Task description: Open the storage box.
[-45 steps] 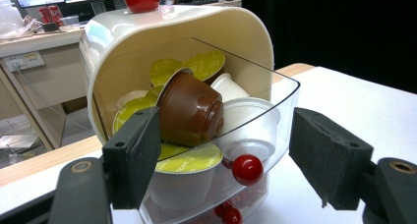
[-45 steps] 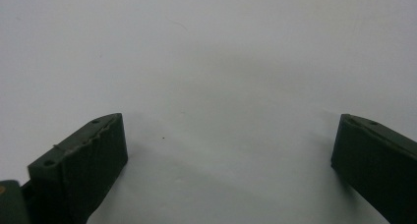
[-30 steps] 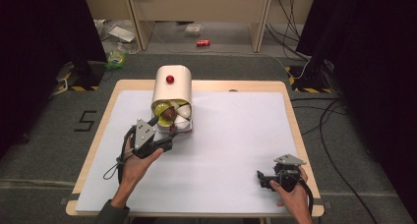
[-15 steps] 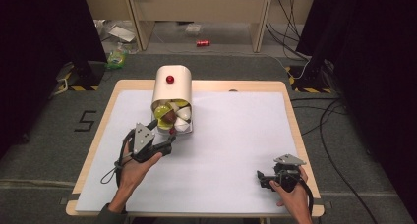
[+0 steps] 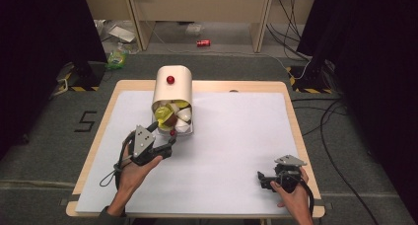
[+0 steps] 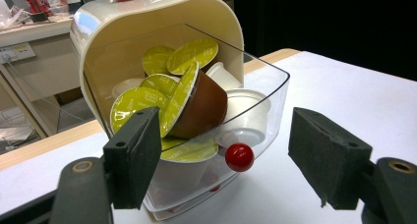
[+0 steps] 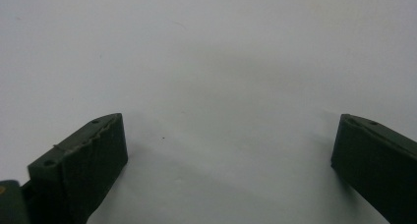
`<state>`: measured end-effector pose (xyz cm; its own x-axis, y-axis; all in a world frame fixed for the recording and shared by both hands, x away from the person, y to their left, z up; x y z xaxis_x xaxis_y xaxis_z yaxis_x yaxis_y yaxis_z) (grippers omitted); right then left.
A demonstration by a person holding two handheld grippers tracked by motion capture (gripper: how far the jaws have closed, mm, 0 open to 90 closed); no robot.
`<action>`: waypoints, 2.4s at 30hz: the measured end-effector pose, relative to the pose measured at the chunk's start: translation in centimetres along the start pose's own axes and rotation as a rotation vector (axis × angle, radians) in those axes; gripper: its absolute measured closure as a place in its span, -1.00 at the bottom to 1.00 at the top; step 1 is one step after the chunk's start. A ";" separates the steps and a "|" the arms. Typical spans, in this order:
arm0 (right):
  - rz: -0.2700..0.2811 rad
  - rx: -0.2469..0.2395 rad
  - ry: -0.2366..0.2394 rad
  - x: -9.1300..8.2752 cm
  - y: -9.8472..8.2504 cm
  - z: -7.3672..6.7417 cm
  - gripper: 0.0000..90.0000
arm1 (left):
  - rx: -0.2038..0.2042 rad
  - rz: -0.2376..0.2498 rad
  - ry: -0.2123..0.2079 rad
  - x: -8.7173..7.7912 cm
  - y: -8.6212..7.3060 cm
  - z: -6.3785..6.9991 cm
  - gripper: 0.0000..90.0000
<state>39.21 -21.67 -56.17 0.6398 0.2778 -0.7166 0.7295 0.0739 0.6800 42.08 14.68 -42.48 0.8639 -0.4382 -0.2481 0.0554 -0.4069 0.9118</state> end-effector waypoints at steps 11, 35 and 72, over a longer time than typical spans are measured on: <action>0.000 0.000 0.000 0.0 0.0 0.0 -0.98 | -0.005 -0.019 -0.021 0.3 0.1 0.1 -0.41; 0.000 0.000 0.000 0.0 0.0 0.0 -0.98 | -0.014 -0.036 -0.037 -0.1 0.0 0.7 -0.41; 0.000 0.001 0.000 0.0 0.0 0.0 -0.98 | -0.012 -0.045 -0.017 -0.2 0.5 0.2 -0.41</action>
<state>39.22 -21.67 -56.17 0.6397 0.2777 -0.7167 0.7297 0.0735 0.6798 41.82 14.43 -42.04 0.8517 -0.4334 -0.2945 0.1002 -0.4171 0.9033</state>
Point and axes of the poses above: each handheld gripper's, and its own axes: x roughly forward along the jaws, y roughly out of its top, z roughly to its right, the point moved 9 cm from there along x, roughly forward along the jaws, and after that the axes turned 13 degrees about x, right-handed, at the moved point
